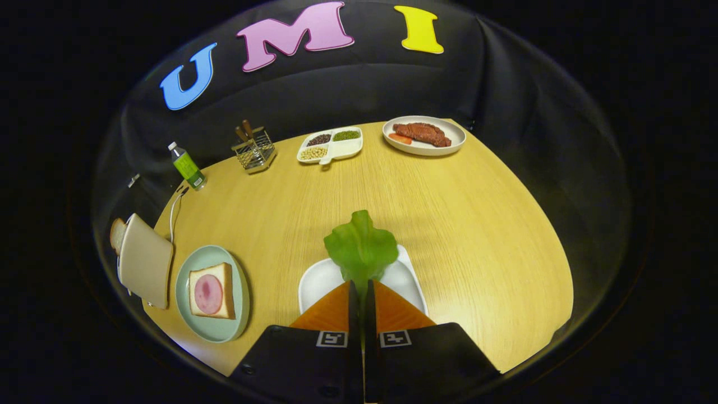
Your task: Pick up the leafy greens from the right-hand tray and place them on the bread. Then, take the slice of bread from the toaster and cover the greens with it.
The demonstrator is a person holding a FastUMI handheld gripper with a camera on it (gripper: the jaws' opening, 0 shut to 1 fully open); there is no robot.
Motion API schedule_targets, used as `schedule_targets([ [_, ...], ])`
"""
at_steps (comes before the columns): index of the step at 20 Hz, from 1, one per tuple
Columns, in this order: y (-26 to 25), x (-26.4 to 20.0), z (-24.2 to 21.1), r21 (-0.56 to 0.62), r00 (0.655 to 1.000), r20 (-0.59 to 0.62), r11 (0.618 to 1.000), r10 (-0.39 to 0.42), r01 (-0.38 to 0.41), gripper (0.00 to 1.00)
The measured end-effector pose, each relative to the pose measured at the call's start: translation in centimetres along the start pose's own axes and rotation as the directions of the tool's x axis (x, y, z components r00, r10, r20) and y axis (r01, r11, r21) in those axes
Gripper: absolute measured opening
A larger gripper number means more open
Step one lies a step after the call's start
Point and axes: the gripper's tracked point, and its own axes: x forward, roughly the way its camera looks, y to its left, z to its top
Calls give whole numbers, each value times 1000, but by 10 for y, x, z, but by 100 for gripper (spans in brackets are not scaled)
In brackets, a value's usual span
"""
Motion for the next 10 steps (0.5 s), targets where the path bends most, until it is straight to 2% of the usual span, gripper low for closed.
schedule_targets([
  [5,28,-44,33,7,997,71,1000,-21,20,6],
  [10,93,-68,40,-10,994,102,999,34,-33,6],
])
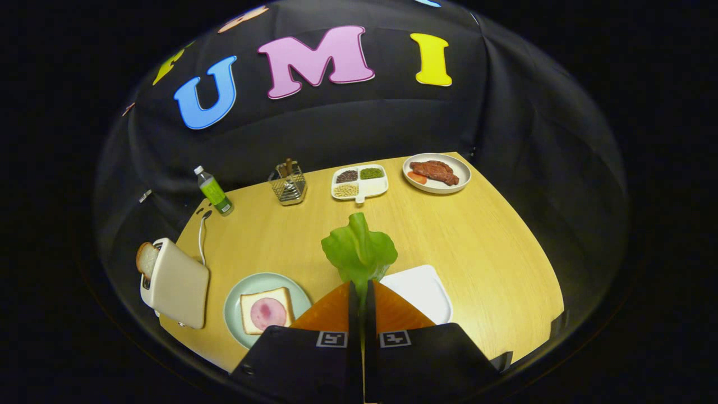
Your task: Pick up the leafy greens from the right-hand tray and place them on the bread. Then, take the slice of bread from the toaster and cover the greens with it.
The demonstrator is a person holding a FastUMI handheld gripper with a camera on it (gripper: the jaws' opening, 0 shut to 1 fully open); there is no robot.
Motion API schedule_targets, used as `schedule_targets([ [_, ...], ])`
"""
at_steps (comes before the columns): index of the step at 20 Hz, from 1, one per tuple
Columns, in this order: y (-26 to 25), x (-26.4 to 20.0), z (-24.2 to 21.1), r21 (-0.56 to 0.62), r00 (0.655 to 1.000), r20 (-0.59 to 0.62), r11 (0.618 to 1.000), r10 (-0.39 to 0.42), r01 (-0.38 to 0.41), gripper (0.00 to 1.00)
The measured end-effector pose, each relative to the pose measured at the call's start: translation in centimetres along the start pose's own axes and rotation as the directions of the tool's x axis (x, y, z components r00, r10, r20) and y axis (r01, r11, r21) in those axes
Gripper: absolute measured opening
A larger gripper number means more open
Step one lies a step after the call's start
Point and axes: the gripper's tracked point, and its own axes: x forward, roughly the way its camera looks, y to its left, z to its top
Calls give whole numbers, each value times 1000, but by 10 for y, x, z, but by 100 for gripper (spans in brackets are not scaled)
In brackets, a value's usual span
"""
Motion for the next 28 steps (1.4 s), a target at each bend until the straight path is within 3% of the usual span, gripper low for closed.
schedule_targets([
  [6,91,-14,-5,-128,991,12,983,134,-131,6],
  [11,143,0,-30,-223,980,-39,954,197,-201,7],
  [22,158,47,-99,-369,976,-174,910,131,-188,12],
  [25,162,54,-105,-350,971,-205,918,120,-187,17],
  [28,165,61,-106,-341,971,-213,923,111,-180,31],
])
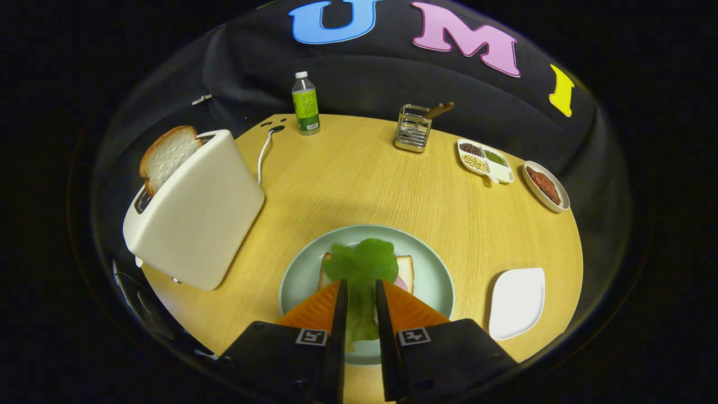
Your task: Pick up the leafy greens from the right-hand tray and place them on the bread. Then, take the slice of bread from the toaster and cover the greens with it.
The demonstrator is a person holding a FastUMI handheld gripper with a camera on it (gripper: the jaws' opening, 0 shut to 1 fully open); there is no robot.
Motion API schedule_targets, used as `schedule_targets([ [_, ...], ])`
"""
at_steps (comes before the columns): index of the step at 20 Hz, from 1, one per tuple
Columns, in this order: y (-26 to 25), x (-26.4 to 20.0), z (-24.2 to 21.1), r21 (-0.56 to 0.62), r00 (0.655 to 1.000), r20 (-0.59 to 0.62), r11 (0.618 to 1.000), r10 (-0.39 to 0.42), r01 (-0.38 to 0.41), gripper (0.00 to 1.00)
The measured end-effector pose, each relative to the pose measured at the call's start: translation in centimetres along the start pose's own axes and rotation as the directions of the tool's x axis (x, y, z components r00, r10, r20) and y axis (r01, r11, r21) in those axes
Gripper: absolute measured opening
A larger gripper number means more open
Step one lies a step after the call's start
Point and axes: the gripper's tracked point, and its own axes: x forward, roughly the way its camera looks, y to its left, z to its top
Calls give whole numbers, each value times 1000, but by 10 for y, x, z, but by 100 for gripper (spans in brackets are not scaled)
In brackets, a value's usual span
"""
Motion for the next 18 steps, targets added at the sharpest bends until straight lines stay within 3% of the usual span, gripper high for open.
schedule_targets([
  [2,-1,4,-3,-11,1000,-10,1000,-11,11,40],
  [5,0,3,-5,-30,1000,-11,999,-11,11,77],
  [7,0,0,-1,-44,1000,10,999,-8,8,94],
  [9,2,-6,4,-28,1000,28,1000,0,1,100],
  [12,12,-26,33,-14,993,116,1000,24,-22,100],
  [18,67,-89,112,-70,935,324,989,143,-127,100],
])
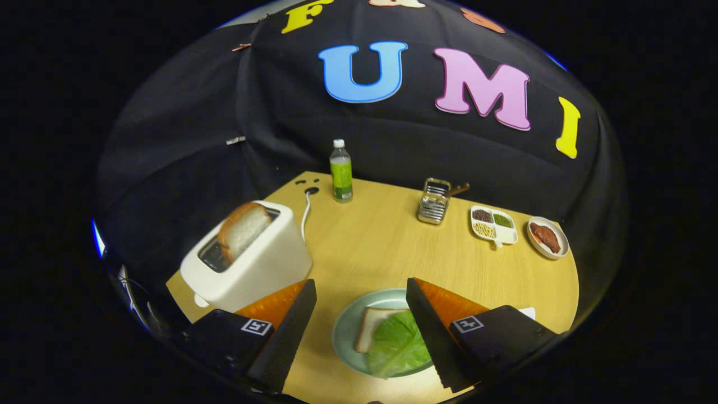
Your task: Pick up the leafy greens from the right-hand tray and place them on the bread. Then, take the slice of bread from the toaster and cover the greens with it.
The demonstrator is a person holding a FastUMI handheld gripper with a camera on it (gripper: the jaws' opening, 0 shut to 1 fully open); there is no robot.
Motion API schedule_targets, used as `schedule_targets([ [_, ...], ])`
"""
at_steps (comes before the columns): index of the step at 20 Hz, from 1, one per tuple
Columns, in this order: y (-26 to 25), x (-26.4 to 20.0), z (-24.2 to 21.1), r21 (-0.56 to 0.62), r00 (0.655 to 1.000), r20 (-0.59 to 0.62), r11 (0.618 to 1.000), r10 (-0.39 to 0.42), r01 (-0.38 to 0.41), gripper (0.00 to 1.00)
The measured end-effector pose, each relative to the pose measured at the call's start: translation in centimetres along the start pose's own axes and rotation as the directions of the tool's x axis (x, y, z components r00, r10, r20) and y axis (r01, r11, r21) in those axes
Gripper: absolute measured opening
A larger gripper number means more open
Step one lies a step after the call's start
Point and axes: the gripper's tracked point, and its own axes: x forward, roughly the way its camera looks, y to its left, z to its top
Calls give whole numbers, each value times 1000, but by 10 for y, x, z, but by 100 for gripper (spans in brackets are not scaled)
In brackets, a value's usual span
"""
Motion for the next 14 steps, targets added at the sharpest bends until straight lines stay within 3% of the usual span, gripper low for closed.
schedule_targets([
  [6,62,-3,52,3,990,76,993,117,-118,100],
  [14,124,35,62,-54,982,39,982,186,-184,99],
])
